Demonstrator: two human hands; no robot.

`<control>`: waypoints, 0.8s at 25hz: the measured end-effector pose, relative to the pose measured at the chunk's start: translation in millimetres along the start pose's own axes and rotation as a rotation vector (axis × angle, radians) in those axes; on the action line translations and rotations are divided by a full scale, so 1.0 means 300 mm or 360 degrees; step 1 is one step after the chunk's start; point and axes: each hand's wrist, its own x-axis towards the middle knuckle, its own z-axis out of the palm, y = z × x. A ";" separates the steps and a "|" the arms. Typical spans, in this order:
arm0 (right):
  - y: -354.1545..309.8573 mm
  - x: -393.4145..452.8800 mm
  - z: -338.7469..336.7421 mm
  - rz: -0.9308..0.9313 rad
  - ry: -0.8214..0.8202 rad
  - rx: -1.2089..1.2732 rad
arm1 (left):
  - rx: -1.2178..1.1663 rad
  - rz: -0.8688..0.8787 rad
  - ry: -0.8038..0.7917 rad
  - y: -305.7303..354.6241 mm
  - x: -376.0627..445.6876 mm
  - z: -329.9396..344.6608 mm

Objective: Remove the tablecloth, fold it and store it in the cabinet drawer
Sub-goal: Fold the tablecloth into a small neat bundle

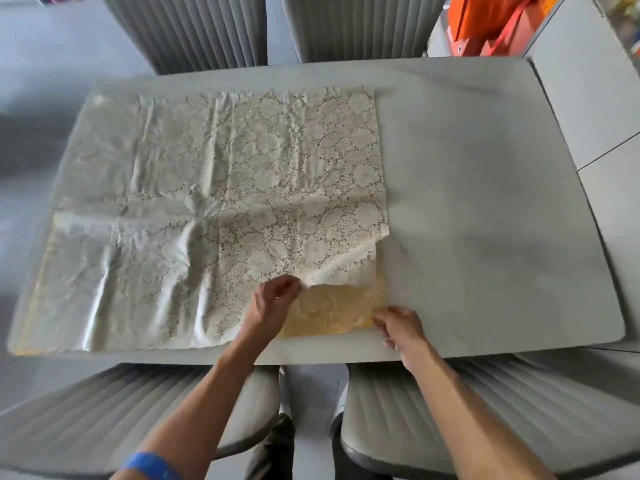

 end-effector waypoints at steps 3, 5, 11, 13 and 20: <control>-0.021 -0.009 0.002 -0.0096 0.0065 -0.0094 | 0.0027 0.0076 0.0105 0.030 0.001 -0.017; -0.026 -0.018 -0.019 -0.0111 0.0071 -0.0257 | 0.0053 0.0104 0.0142 0.045 0.004 -0.013; -0.005 -0.052 -0.048 -0.0384 0.0423 -0.0158 | 0.0555 0.0388 0.0021 0.026 -0.083 0.126; -0.054 -0.093 -0.010 -0.0401 0.0253 0.0385 | 0.0634 0.0300 -0.0004 0.016 -0.113 0.143; -0.189 -0.130 0.025 0.0008 -0.0008 0.0567 | -0.0692 -0.1521 0.0081 0.039 -0.178 0.148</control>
